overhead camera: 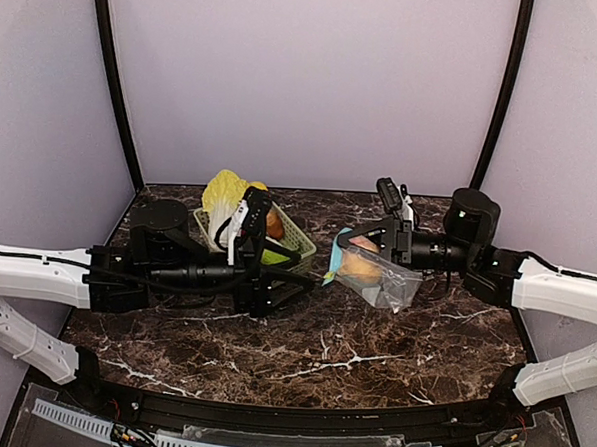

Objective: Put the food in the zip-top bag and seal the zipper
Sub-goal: Place the fake fruit in the zipper food storage bag, then adjust the zipper food storage bag.

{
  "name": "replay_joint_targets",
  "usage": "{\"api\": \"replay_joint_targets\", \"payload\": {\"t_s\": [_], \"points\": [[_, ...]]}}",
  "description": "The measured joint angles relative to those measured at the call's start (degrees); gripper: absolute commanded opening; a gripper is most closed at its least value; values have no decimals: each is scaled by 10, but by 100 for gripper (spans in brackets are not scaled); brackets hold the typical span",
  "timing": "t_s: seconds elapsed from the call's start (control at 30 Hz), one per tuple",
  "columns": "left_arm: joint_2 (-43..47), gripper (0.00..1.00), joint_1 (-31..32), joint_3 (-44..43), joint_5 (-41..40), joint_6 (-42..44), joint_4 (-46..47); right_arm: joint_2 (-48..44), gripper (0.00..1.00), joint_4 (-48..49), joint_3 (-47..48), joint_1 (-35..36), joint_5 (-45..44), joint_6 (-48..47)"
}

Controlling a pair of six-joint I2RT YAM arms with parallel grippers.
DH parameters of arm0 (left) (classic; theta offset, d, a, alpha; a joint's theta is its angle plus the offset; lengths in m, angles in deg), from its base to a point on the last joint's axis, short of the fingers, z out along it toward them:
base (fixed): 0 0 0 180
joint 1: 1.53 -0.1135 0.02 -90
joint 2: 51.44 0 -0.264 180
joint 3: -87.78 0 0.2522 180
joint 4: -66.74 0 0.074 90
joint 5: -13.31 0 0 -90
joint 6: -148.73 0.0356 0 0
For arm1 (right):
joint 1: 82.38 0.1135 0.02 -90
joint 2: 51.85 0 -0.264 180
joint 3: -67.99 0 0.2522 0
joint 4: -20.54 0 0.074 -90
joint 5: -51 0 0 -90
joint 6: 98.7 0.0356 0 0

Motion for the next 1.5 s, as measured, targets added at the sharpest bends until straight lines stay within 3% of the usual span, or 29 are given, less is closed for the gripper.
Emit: {"api": "replay_joint_targets", "payload": {"t_s": [0.27, 0.67, 1.37, 1.5], "points": [[-8, 40, 45, -22, -22, 72, 34, -2, 52, 25, 3, -3, -13, 75], [-100, 34, 51, -28, -41, 27, 135, -24, 52, 39, 3, -3, -41, 99], [-144, 27, 51, -79, -41, -28, 200, -32, 53, 27, 3, -4, -54, 89], [-148, 14, 51, -80, -33, -36, 209, -40, 52, 25, 3, -4, -57, 88]]}}
